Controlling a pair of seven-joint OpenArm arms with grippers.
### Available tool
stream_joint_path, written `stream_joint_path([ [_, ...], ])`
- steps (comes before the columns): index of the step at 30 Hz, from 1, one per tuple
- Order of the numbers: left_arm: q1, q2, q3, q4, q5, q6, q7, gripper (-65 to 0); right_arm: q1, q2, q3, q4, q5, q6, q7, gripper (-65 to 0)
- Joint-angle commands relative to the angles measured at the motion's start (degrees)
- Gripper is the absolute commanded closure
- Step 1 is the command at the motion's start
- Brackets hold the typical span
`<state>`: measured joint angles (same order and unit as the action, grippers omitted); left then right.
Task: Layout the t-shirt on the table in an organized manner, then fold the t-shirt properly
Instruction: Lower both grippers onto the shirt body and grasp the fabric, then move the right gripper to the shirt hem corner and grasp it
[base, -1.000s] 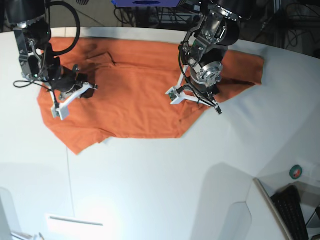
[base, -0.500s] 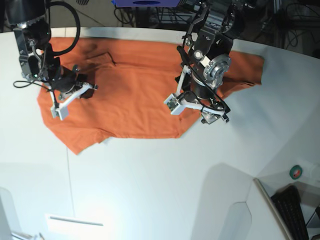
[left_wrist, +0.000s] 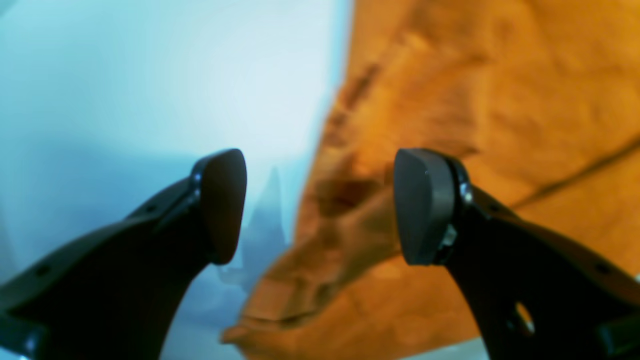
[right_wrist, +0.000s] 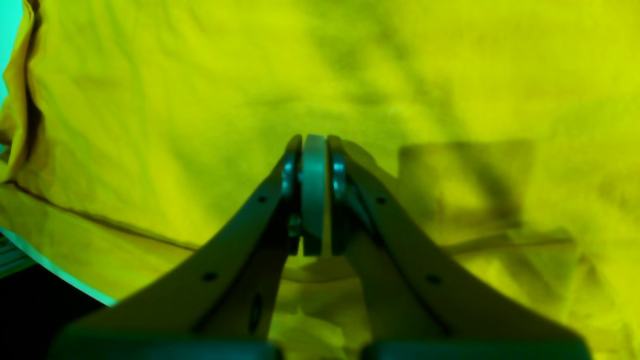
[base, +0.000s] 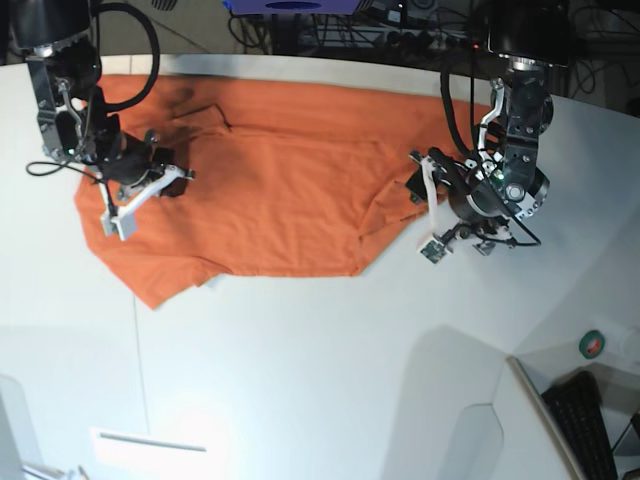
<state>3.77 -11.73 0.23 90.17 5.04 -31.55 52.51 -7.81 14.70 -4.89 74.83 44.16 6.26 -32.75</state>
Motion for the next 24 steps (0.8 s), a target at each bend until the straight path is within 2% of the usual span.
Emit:
stream_joint_path([
  [1, -0.3, -0.4, 0.2, 0.6, 1.1, 0.1, -0.4, -43.9, 0.6, 0.6, 0.3, 0.8, 0.5, 0.4, 0.7, 0.0],
  [5, 2.1, 0.0, 4.9, 0.6, 3.8, 0.1, -0.6, -43.9, 0.6, 0.6, 0.4, 0.8, 0.5, 0.4, 0.7, 0.0],
  [11, 2.7, 0.3, 5.4, 1.1, 4.0, 0.2, -1.8, -43.9, 0.6, 0.4, 0.4, 0.8, 0.5, 0.4, 0.7, 0.0],
  [14, 2.7, 0.0, 4.6, 3.9, 3.9, 0.2, -1.7, -43.9, 0.6, 0.5, 0.4, 0.8, 0.5, 0.4, 0.7, 0.0],
  [17, 2.5, 0.2, 0.3, 6.8, 3.9, 0.0, -1.7, -43.9, 0.6, 0.5, 0.4, 0.8, 0.5, 0.4, 0.7, 0.0],
  [20, 1.1, -0.1, -1.2, 5.3, 3.7, -0.2, -1.7, -43.9, 0.6, 0.5, 0.4, 0.8, 0.5, 0.4, 0.7, 0.0],
  [22, -1.1, -1.2, -1.1, 1.7, 0.3, -1.7, -1.5, -43.9, 0.6, 0.5, 0.4, 0.8, 0.5, 0.4, 0.7, 0.0],
  [24, -3.2, -3.3, -1.2, -2.7, -5.7, -5.3, 0.4, -43.9, 0.6, 0.3, 0.4, 0.8, 0.5, 0.4, 0.7, 0.0],
])
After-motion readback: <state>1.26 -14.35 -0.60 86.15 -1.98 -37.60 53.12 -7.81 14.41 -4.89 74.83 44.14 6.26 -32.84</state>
